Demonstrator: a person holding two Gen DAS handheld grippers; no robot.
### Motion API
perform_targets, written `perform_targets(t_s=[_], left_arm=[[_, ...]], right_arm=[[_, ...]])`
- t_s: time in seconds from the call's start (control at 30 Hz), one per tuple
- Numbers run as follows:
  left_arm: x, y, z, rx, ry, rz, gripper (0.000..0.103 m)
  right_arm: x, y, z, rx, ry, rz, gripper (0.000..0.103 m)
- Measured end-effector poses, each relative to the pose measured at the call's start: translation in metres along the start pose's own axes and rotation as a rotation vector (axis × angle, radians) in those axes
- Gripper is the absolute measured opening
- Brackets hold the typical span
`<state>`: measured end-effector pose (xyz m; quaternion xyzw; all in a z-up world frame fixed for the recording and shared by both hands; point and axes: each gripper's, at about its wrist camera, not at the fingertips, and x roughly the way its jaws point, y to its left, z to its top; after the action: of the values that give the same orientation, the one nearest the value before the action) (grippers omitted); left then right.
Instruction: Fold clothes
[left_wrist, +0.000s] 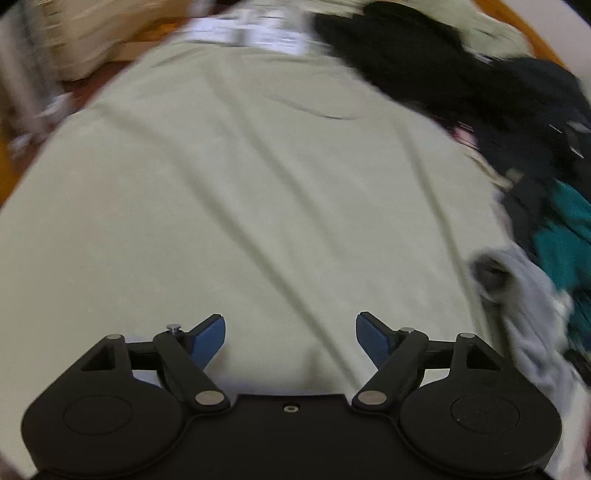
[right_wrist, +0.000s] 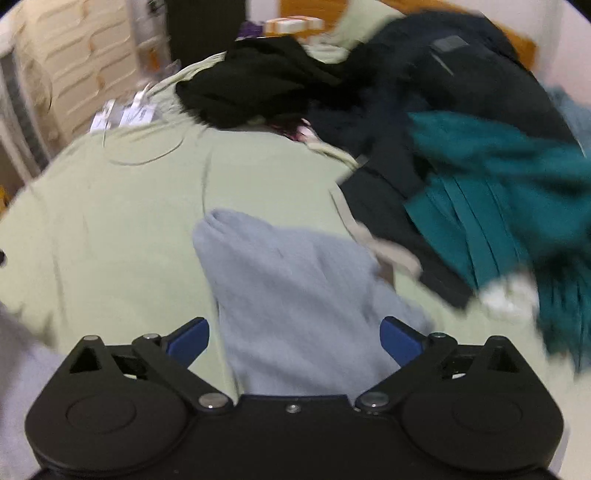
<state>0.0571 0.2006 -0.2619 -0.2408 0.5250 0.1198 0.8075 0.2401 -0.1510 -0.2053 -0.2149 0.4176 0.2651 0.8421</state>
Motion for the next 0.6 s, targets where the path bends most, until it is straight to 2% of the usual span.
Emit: perform_targets(t_s=[0.13, 0.2, 0.23, 0.27, 0.3, 0.33, 0.37, 0.47, 0.6], left_arm=[[0.000, -0.010, 0.010, 0.106, 0.011, -0.013, 0.082], [0.001, -0.010, 0.014, 0.132, 0.013, -0.019, 0.082], [0.002, -0.008, 0.016, 0.135, 0.015, -0.023, 0.082], [0.003, -0.006, 0.017, 0.134, 0.016, -0.025, 0.082], [0.005, -0.003, 0.019, 0.128, 0.015, -0.029, 0.082], [0.006, 0.000, 0.021, 0.116, 0.014, -0.038, 0.082], [0.008, 0.000, 0.022, 0.104, 0.017, -0.048, 0.082], [0.011, -0.004, 0.022, 0.082, 0.023, -0.066, 0.082], [0.020, -0.027, 0.029, 0.091, 0.025, -0.100, 0.082]], right_arm=[[0.037, 0.029, 0.023, -0.087, 0.025, -0.011, 0.099], [0.057, 0.037, 0.031, -0.122, 0.059, -0.004, 0.092], [0.062, 0.039, 0.032, -0.122, 0.068, -0.002, 0.087], [0.067, 0.039, 0.034, -0.125, 0.078, -0.006, 0.076], [0.069, 0.038, 0.035, -0.127, 0.081, -0.014, 0.068], [0.070, 0.035, 0.036, -0.118, 0.086, -0.019, 0.052], [0.067, 0.027, 0.038, -0.085, 0.092, -0.012, 0.043], [0.050, -0.002, 0.036, 0.068, 0.069, 0.037, 0.031], [0.015, -0.045, 0.024, 0.287, 0.004, 0.069, 0.024]])
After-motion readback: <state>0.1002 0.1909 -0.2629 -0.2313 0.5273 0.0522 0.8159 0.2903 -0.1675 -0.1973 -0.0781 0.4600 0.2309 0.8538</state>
